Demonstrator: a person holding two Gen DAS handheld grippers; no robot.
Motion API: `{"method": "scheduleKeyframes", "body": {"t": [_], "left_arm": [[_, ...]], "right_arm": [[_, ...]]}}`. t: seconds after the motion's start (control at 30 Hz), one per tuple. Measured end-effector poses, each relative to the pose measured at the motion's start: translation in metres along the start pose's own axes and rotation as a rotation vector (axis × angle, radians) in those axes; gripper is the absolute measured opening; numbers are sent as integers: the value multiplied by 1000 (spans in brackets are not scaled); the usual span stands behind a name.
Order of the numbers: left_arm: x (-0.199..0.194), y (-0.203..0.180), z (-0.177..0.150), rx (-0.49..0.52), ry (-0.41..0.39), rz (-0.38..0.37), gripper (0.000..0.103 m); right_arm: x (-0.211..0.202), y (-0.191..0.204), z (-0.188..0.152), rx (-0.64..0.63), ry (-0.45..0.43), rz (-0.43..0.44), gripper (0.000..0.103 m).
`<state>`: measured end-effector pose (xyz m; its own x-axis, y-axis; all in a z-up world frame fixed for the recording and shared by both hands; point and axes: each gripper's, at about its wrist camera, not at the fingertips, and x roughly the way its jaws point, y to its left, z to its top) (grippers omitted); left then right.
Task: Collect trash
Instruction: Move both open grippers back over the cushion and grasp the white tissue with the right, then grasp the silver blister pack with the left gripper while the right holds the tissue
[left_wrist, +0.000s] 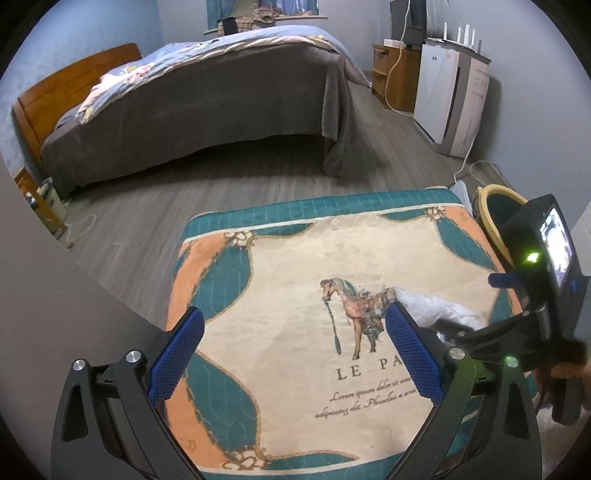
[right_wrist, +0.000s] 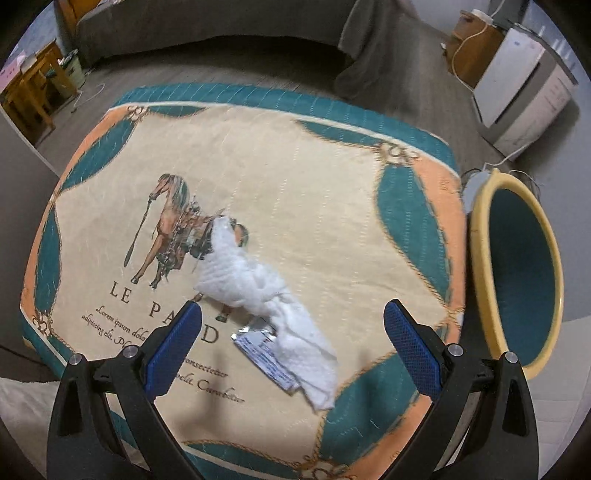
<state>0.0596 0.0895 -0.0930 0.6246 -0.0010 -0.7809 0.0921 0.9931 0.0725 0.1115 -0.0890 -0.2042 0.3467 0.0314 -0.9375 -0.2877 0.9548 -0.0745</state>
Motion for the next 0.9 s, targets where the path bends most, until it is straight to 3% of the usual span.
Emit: {"method": "scheduleKeyframes", "body": {"t": [0.13,0.23,0.37,0.47,0.6,0.8,0.9], "left_arm": [[4,-1,3,15,3,3,97],[8,-4,3,23,10,6,97],[13,-8,3,33,21,9,97],[16,-13,4,52,29,13,97],[18,-22,3,65,30,9,97],[25,-47,-9,71,37,-69,97],[32,-72,-19,120,55,-136,97]], "right_arm": [[10,3,3,2,23,20,93],[18,5,4,4,54,35,77],[25,3,5,16,98,91,32],[18,-4,7,17,92,97,14],[-4,-21,13,26,75,81,13],[-33,-64,9,38,79,7,13],[-28,-89,-2,116,87,47,13]]}}
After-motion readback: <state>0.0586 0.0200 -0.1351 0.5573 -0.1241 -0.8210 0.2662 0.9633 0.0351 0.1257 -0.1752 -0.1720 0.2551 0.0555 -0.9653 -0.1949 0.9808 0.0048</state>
